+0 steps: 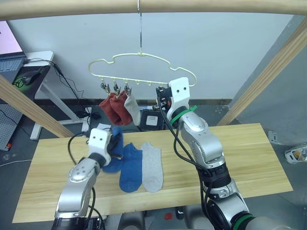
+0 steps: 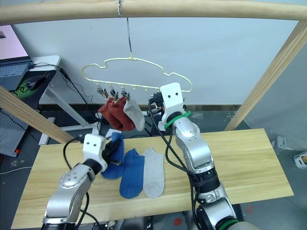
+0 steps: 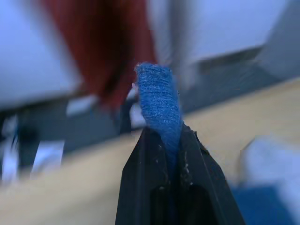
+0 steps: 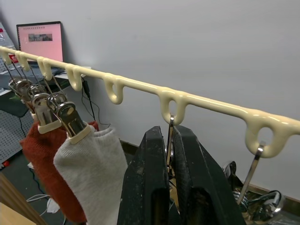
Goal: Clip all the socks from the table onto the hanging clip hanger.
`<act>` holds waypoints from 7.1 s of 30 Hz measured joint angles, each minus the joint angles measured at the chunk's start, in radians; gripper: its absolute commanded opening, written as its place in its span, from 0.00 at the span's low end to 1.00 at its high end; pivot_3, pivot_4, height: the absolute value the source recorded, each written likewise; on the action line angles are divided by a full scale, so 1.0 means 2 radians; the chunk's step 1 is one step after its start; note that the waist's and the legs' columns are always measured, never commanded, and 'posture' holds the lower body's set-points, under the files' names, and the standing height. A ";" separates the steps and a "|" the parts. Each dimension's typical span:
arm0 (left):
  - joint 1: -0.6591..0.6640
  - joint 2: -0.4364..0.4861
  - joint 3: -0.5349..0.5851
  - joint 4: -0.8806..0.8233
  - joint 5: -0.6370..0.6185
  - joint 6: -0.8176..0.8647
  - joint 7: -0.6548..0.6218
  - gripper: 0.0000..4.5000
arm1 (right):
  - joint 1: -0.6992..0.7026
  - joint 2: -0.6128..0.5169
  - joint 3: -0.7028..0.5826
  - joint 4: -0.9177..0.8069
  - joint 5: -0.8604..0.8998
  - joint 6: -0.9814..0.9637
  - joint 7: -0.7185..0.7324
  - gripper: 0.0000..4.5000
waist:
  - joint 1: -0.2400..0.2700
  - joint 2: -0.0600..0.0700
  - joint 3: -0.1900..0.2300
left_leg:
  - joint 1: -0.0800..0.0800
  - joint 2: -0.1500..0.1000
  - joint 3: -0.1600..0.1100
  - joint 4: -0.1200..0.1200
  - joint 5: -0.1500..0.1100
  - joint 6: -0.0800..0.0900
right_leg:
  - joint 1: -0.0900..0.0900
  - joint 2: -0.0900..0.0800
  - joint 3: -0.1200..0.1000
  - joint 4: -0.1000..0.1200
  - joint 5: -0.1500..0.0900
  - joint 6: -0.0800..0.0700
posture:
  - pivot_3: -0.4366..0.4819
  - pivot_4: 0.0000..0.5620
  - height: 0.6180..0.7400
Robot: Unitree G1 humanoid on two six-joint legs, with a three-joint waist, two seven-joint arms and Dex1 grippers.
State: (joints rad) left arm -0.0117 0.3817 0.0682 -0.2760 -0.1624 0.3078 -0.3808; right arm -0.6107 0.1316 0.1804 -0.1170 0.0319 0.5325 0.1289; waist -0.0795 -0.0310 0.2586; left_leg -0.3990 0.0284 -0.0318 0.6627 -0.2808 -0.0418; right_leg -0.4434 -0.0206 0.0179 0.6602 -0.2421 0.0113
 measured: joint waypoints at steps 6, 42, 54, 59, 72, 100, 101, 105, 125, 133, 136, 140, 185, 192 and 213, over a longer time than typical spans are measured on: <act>-0.026 0.006 -0.070 0.000 0.063 -0.074 -0.011 0.00 | -0.004 0.000 -0.006 -0.022 0.014 0.024 -0.001 0.00 | -0.003 0.000 0.000 | 0.000 0.000 0.000 0.000 0.000 0.000 | 0.000 0.000 0.000 0.000 0.000 0.000 | 0.34 0.43 1.00; -0.171 -0.041 -0.129 0.202 0.233 -0.267 0.087 0.00 | -0.012 0.001 0.003 -0.052 0.064 0.089 -0.011 0.00 | -0.005 0.000 0.000 | 0.000 0.000 0.002 0.001 0.000 0.000 | -0.001 0.001 -0.001 0.002 0.000 0.000 | 0.30 0.43 1.00; -0.174 -0.056 -0.126 0.202 0.226 -0.265 0.097 0.00 | -0.012 0.000 0.005 -0.052 0.061 0.088 -0.011 0.00 | -0.005 0.000 0.000 | 0.000 0.000 0.002 0.001 0.000 0.000 | -0.001 0.001 -0.001 0.002 0.000 0.000 | 0.30 0.42 1.00; -0.174 -0.057 -0.111 0.200 0.218 -0.255 0.098 0.00 | -0.012 0.000 0.010 -0.052 0.053 0.088 -0.011 0.00 | -0.005 0.000 0.000 | 0.000 0.000 0.002 0.001 0.000 0.000 | -0.001 0.001 -0.001 0.002 0.000 0.000 | 0.30 0.42 1.00; -0.183 -0.073 -0.109 0.200 0.217 -0.253 0.097 0.00 | -0.011 0.000 0.010 -0.056 0.054 0.085 -0.011 0.67 | -0.005 0.000 0.000 | 0.000 0.000 0.002 0.001 0.000 0.000 | -0.001 0.001 -0.001 0.003 0.000 0.000 | 0.31 0.42 1.00; -0.146 -0.059 -0.109 0.157 0.169 -0.218 0.030 0.65 | 0.024 -0.021 0.010 -0.131 0.058 0.133 0.003 0.96 | -0.005 0.000 -0.001 | 0.000 0.000 0.002 0.003 0.000 0.000 | -0.001 0.001 -0.001 0.005 0.000 0.000 | 0.30 0.39 1.00; -0.145 -0.059 -0.109 0.152 0.166 -0.213 0.028 0.65 | 0.027 -0.024 0.011 -0.136 0.058 0.138 0.003 0.96 | -0.005 0.000 -0.001 | 0.000 0.000 0.002 0.004 0.000 0.000 | -0.001 0.001 -0.001 0.006 0.000 0.000 | 0.30 0.39 1.00; -0.134 -0.054 -0.108 0.131 0.151 -0.197 0.012 0.65 | 0.041 -0.042 0.019 -0.168 0.058 0.154 0.006 0.96 | -0.005 0.000 -0.001 | 0.000 0.000 0.002 0.007 0.000 0.000 | -0.001 0.001 -0.001 0.008 0.000 0.000 | 0.29 0.39 1.00; -0.096 0.090 -0.001 -0.033 -0.141 0.021 -0.203 0.65 | 0.099 -0.126 -0.010 -0.285 0.102 0.185 0.040 0.96 | -0.018 0.000 -0.001 | 0.002 0.000 0.002 0.008 0.001 0.001 | 0.001 0.006 0.000 0.010 0.000 0.001 | 0.27 0.38 1.00; -0.109 0.146 0.087 -0.073 -0.283 0.110 -0.232 0.65 | 0.103 -0.132 -0.011 -0.281 0.096 0.183 0.028 0.96 | -0.017 -0.001 -0.001 | 0.002 0.000 0.003 0.008 0.001 0.001 | 0.001 0.007 0.000 0.010 -0.001 0.002 | 0.32 0.36 1.00; -0.109 0.163 0.092 -0.078 -0.290 0.114 -0.237 0.65 | 0.103 -0.130 -0.011 -0.271 0.094 0.178 0.023 0.96 | -0.016 -0.001 -0.001 | 0.002 0.000 0.003 0.008 0.001 0.001 | 0.001 0.007 0.000 0.009 -0.001 0.001 | 0.33 0.36 1.00; -0.110 0.169 0.092 -0.078 -0.281 0.112 -0.236 0.66 | 0.103 -0.118 -0.009 -0.258 0.091 0.173 0.015 0.70 | -0.015 -0.001 -0.001 | 0.002 0.000 0.003 0.008 0.001 0.001 | 0.001 0.007 0.001 0.009 -0.001 0.001 | 0.34 0.37 1.00; -0.135 0.189 0.032 -0.058 -0.241 0.082 -0.313 0.66 | 0.073 -0.145 -0.034 -0.173 0.125 0.122 0.064 0.70 | -0.003 0.002 0.027 | 0.000 0.001 0.002 0.008 0.001 0.001 | -0.002 0.008 0.002 0.009 -0.001 0.001 | 0.33 0.62 1.00; -0.146 0.189 0.026 -0.051 -0.236 0.081 -0.317 0.66 | 0.054 -0.133 -0.034 -0.137 0.113 0.097 0.058 0.70 | -0.003 0.002 0.031 | 0.000 0.001 0.003 0.007 0.001 0.001 | -0.002 0.008 0.002 0.008 -0.001 0.001 | 0.34 0.61 1.00; -0.158 0.189 0.022 -0.036 -0.221 0.071 -0.317 0.66 | 0.031 -0.102 -0.019 -0.114 0.071 0.061 0.023 0.70 | -0.003 0.002 0.033 | -0.001 0.001 0.003 0.007 0.001 0.001 | -0.003 0.008 0.003 0.008 -0.001 0.001 | 0.33 0.58 1.00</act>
State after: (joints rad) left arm -0.3269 0.7589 0.1126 -0.3483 -0.6044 0.4490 -1.0150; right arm -0.5495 -0.0715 0.1415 -0.3453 0.1737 0.6539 0.1756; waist -0.0863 -0.0277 0.3239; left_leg -0.4008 0.0309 -0.0262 0.6762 -0.2795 -0.0397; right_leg -0.4504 -0.0051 0.0239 0.6772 -0.2443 0.0131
